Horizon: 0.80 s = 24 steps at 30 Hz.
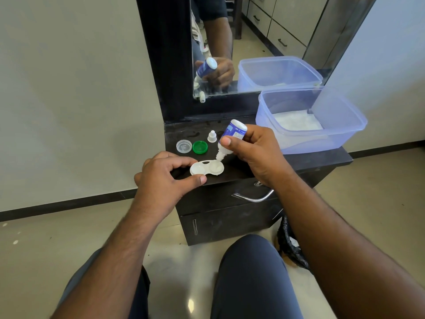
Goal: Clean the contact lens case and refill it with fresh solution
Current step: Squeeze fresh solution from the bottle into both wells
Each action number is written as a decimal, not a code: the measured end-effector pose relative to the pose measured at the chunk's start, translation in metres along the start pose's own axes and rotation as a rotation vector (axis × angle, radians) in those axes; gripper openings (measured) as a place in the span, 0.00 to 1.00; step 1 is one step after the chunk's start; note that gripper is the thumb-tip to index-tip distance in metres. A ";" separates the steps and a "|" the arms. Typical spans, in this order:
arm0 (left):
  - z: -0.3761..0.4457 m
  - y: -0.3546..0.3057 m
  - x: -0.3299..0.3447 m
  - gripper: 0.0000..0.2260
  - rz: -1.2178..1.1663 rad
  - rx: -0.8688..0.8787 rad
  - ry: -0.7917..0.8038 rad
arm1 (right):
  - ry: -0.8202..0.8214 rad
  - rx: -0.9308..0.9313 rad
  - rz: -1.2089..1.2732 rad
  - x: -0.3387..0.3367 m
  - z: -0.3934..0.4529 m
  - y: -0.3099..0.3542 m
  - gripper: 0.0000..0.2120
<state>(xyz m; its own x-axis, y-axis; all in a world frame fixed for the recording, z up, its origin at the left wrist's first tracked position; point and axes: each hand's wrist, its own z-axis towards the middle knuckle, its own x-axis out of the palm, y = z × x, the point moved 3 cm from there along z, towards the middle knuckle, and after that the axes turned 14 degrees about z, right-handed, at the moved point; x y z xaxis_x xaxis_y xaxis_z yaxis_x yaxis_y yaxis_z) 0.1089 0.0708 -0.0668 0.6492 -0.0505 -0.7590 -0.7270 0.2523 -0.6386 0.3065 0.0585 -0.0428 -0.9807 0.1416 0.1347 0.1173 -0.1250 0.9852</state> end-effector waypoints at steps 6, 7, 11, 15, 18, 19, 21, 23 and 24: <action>0.001 0.000 0.002 0.15 -0.002 -0.001 0.009 | -0.102 -0.037 0.145 -0.005 0.000 0.003 0.03; 0.001 0.000 0.002 0.15 -0.011 -0.001 0.006 | -0.107 -0.031 0.172 -0.006 0.000 0.003 0.04; 0.001 0.000 0.002 0.14 -0.026 -0.006 -0.004 | -0.115 -0.012 0.199 -0.007 -0.001 0.002 0.05; 0.000 0.001 0.002 0.12 -0.020 -0.003 -0.008 | -0.070 -0.010 0.123 -0.004 0.000 0.001 0.04; 0.000 0.001 0.002 0.11 -0.012 0.003 -0.003 | -0.057 0.000 0.052 -0.002 0.000 0.001 0.06; 0.000 0.001 0.002 0.11 -0.011 0.001 -0.005 | -0.054 0.001 0.040 -0.002 -0.001 0.001 0.06; 0.000 0.000 0.002 0.12 -0.018 -0.005 -0.007 | -0.044 -0.002 0.028 -0.002 -0.001 0.002 0.05; 0.000 0.000 0.002 0.13 -0.023 -0.006 -0.008 | -0.036 -0.011 0.020 -0.002 -0.001 0.003 0.04; 0.000 0.000 0.002 0.13 -0.021 -0.006 -0.007 | -0.035 -0.015 0.012 -0.002 -0.001 0.003 0.04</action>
<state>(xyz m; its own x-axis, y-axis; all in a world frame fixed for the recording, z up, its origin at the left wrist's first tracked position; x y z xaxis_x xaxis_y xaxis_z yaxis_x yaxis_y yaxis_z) 0.1102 0.0708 -0.0682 0.6661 -0.0485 -0.7442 -0.7144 0.2450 -0.6554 0.3082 0.0567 -0.0401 -0.9731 0.1741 0.1506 0.1265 -0.1418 0.9818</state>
